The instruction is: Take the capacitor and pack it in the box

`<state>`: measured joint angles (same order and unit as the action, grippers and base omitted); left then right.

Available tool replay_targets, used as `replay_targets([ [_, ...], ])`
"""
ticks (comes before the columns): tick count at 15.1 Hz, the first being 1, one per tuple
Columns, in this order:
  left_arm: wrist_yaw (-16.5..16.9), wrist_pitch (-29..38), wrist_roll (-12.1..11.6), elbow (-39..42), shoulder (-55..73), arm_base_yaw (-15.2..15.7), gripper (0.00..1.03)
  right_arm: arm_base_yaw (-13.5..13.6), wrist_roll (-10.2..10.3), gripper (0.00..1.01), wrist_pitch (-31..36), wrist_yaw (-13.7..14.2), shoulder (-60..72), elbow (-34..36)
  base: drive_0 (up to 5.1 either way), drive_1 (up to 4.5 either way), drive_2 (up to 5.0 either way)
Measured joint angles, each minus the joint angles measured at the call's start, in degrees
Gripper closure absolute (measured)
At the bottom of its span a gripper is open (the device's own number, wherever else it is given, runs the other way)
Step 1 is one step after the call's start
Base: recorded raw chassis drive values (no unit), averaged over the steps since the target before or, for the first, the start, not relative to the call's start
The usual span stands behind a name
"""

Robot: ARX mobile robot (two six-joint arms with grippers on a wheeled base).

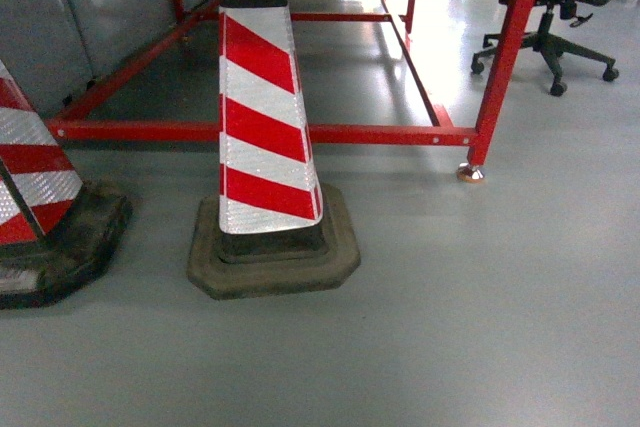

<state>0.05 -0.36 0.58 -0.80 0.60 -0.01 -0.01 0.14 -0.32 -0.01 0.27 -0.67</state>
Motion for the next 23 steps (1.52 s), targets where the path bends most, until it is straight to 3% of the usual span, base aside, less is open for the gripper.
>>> replay_targets([
  [11, -0.02, -0.02, 0.0, 0.0, 0.0, 0.0, 0.59, 0.0, 0.0, 0.03, 0.09, 0.0, 0.0, 0.0, 0.0, 3.77, -3.7],
  [23, -0.07, 0.0, 0.0, 0.0, 0.0, 0.0, 0.59, 0.0, 0.0, 0.03, 0.02, 0.0, 0.0, 0.0, 0.0, 0.0, 0.0],
])
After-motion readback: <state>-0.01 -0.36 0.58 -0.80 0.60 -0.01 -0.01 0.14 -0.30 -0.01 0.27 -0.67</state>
